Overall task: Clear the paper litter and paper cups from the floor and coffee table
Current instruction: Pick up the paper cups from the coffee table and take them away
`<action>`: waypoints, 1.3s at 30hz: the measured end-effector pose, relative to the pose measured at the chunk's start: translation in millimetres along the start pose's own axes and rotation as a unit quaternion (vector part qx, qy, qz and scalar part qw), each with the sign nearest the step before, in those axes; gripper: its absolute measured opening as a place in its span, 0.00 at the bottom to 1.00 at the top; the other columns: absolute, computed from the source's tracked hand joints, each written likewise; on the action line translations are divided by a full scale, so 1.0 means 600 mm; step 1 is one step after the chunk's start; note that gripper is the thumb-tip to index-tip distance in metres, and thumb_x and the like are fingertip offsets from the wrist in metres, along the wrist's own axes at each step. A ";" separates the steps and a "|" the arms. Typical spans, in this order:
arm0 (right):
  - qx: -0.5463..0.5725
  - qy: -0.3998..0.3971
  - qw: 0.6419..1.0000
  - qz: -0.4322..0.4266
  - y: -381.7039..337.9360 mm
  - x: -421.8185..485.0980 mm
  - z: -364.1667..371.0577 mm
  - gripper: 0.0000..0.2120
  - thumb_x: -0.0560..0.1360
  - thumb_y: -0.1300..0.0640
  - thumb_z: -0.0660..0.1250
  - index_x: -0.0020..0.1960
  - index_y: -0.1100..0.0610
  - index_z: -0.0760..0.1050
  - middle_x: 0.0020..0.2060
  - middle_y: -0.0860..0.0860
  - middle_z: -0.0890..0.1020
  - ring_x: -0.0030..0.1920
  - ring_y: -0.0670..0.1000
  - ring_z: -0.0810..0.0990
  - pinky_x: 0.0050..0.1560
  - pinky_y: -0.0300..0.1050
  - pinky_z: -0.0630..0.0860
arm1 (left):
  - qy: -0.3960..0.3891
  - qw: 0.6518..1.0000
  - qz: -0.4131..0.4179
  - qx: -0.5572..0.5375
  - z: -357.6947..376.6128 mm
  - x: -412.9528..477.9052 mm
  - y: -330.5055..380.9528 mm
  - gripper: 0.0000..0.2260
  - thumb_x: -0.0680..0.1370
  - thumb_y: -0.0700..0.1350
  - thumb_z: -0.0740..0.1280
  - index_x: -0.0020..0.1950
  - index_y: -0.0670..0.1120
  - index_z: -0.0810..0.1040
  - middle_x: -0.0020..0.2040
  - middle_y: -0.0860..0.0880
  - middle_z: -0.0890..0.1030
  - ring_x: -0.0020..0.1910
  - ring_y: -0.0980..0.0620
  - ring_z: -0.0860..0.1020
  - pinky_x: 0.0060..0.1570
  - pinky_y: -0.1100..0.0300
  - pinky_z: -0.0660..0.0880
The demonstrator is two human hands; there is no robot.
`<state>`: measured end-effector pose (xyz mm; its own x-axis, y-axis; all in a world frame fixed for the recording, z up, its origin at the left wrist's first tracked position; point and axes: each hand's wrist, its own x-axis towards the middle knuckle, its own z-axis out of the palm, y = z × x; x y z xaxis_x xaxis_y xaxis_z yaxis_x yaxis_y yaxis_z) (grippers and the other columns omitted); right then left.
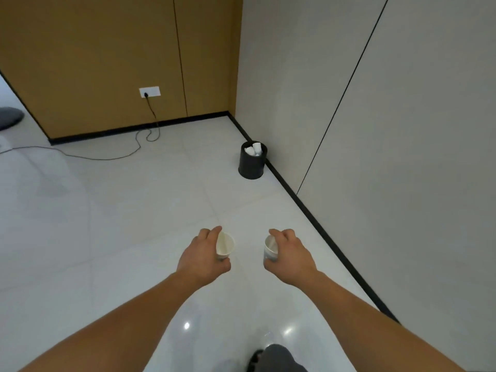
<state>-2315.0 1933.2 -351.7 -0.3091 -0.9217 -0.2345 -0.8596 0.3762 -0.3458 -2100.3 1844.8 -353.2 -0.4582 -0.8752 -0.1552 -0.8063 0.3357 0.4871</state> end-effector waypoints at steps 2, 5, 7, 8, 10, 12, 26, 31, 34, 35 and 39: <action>0.004 0.006 1.000 0.009 0.021 0.071 -0.021 0.35 0.72 0.44 0.66 0.75 0.46 0.56 0.67 0.49 0.63 0.62 0.53 0.69 0.55 0.47 0.74 | -0.006 1.000 0.010 0.004 0.002 0.081 0.020 0.37 0.70 0.57 0.69 0.75 0.52 0.58 0.67 0.51 0.66 0.61 0.48 0.72 0.54 0.55 0.74; 0.002 0.011 1.000 0.002 0.058 0.181 -0.053 0.35 0.72 0.44 0.66 0.75 0.46 0.56 0.67 0.49 0.63 0.63 0.53 0.68 0.56 0.48 0.74 | -0.002 1.000 0.015 0.004 0.006 0.205 0.056 0.36 0.70 0.56 0.69 0.74 0.51 0.59 0.67 0.51 0.66 0.60 0.48 0.72 0.55 0.55 0.74; 0.001 0.007 1.000 -0.005 0.080 0.248 -0.081 0.35 0.72 0.44 0.66 0.76 0.46 0.56 0.67 0.49 0.63 0.63 0.53 0.68 0.56 0.48 0.74 | 0.002 1.000 0.014 -0.001 0.002 0.282 0.082 0.35 0.70 0.56 0.69 0.73 0.51 0.60 0.67 0.51 0.65 0.60 0.48 0.73 0.55 0.56 0.73; -0.002 0.003 1.000 -0.011 0.089 0.280 -0.095 0.36 0.72 0.44 0.67 0.76 0.46 0.56 0.67 0.49 0.63 0.63 0.53 0.68 0.57 0.48 0.74 | 0.003 1.000 0.011 -0.003 -0.002 0.319 0.094 0.35 0.70 0.56 0.70 0.73 0.51 0.60 0.67 0.51 0.65 0.59 0.48 0.73 0.54 0.56 0.73; -0.006 0.003 1.000 -0.028 0.103 0.345 -0.125 0.35 0.72 0.44 0.67 0.75 0.46 0.56 0.67 0.49 0.63 0.62 0.53 0.68 0.57 0.48 0.74 | 0.014 1.000 0.004 -0.012 -0.011 0.387 0.119 0.35 0.70 0.56 0.71 0.72 0.51 0.60 0.66 0.51 0.66 0.58 0.48 0.73 0.54 0.56 0.74; -0.016 0.010 0.999 -0.044 0.117 0.418 -0.159 0.35 0.72 0.44 0.67 0.75 0.46 0.56 0.67 0.49 0.64 0.62 0.53 0.69 0.57 0.48 0.74 | 0.026 0.999 0.000 -0.019 -0.022 0.458 0.139 0.35 0.69 0.56 0.71 0.72 0.51 0.60 0.66 0.51 0.66 0.58 0.48 0.73 0.55 0.56 0.75; -0.013 -0.013 1.000 -0.015 0.133 0.939 -0.265 0.37 0.72 0.43 0.67 0.77 0.47 0.56 0.68 0.50 0.63 0.64 0.53 0.68 0.60 0.48 0.73 | -0.028 0.999 0.007 -0.039 -0.087 0.992 0.123 0.37 0.71 0.54 0.72 0.75 0.54 0.56 0.66 0.51 0.63 0.60 0.47 0.71 0.58 0.57 0.75; -0.007 -0.018 1.000 -0.012 0.140 1.108 -0.312 0.37 0.74 0.43 0.66 0.77 0.48 0.54 0.69 0.50 0.63 0.65 0.54 0.68 0.63 0.47 0.71 | -0.036 0.998 0.019 -0.040 -0.127 1.184 0.134 0.38 0.71 0.53 0.71 0.77 0.56 0.55 0.64 0.51 0.63 0.60 0.48 0.71 0.59 0.56 0.74; -0.011 -0.025 0.999 -0.019 0.157 1.217 -0.332 0.36 0.74 0.43 0.66 0.77 0.49 0.54 0.69 0.51 0.62 0.65 0.54 0.67 0.63 0.47 0.70 | -0.040 0.998 0.008 -0.051 -0.118 1.283 0.142 0.37 0.71 0.53 0.72 0.76 0.55 0.59 0.64 0.51 0.63 0.58 0.48 0.72 0.58 0.56 0.74; -0.014 -0.028 0.999 -0.026 0.165 1.259 -0.337 0.36 0.74 0.43 0.66 0.77 0.49 0.54 0.69 0.51 0.62 0.65 0.54 0.67 0.63 0.47 0.70 | -0.042 0.998 -0.001 -0.053 -0.112 1.319 0.143 0.36 0.70 0.53 0.72 0.75 0.55 0.59 0.64 0.50 0.63 0.58 0.47 0.73 0.58 0.57 0.74; -0.021 -0.050 0.997 -0.060 0.187 1.418 -0.359 0.37 0.75 0.44 0.66 0.78 0.50 0.54 0.70 0.51 0.62 0.66 0.54 0.67 0.63 0.46 0.70 | -0.032 0.994 -0.055 -0.085 -0.093 1.447 0.152 0.35 0.70 0.53 0.72 0.73 0.54 0.60 0.65 0.50 0.64 0.58 0.46 0.74 0.57 0.54 0.75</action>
<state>-2762.1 1170.7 -394.1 -0.1632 -0.9451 -0.2830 -0.9046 0.2578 -0.3394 -2550.9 1096.5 -395.7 -0.3990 -0.8770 -0.2676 -0.7806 0.1717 0.6010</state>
